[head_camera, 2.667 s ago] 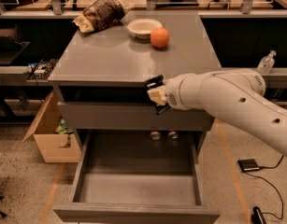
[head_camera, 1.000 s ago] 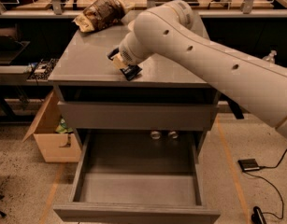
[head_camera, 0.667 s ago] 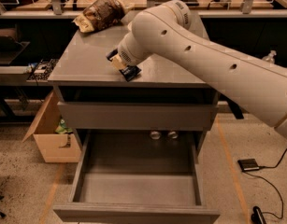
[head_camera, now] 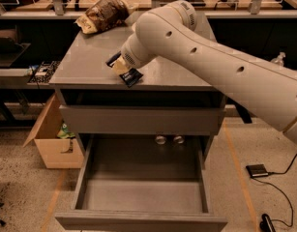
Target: Pick rxbar blueberry from middle drawer and place on counter
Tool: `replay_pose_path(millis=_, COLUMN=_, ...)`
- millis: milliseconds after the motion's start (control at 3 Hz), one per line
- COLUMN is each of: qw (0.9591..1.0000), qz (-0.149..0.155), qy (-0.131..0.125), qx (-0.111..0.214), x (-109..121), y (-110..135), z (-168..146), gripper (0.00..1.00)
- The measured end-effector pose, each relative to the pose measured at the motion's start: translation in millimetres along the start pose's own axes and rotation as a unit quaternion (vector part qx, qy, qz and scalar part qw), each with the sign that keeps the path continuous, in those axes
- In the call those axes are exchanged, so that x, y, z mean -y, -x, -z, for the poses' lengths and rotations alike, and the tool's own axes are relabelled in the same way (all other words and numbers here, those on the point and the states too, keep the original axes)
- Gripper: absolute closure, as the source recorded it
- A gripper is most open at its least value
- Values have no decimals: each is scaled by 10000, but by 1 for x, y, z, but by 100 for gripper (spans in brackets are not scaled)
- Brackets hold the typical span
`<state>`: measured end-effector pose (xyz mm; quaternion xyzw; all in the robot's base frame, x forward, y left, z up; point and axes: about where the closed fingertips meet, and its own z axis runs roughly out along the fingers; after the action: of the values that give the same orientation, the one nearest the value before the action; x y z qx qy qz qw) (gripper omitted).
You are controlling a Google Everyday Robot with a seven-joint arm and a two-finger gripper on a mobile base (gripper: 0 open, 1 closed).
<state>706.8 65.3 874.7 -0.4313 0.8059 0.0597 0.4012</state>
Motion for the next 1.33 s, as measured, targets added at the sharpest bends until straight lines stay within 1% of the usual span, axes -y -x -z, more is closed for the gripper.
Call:
replay_pose_path(millis=333, qw=10000, qz=5, qy=11, qx=-6, x=-1, y=0, z=-1, gripper=12)
replay_pose_path(millis=667, qw=10000, qz=9, qy=20, qx=-10, x=-2, y=0, z=-2, gripper=0)
replay_pose_path(millis=1000, qw=10000, qz=9, qy=20, qx=-10, x=-2, y=0, z=-2, gripper=0)
replay_pose_path(millis=1333, qw=10000, qz=-52, qy=-45, qx=-6, x=2, y=-6, z=3, gripper=0)
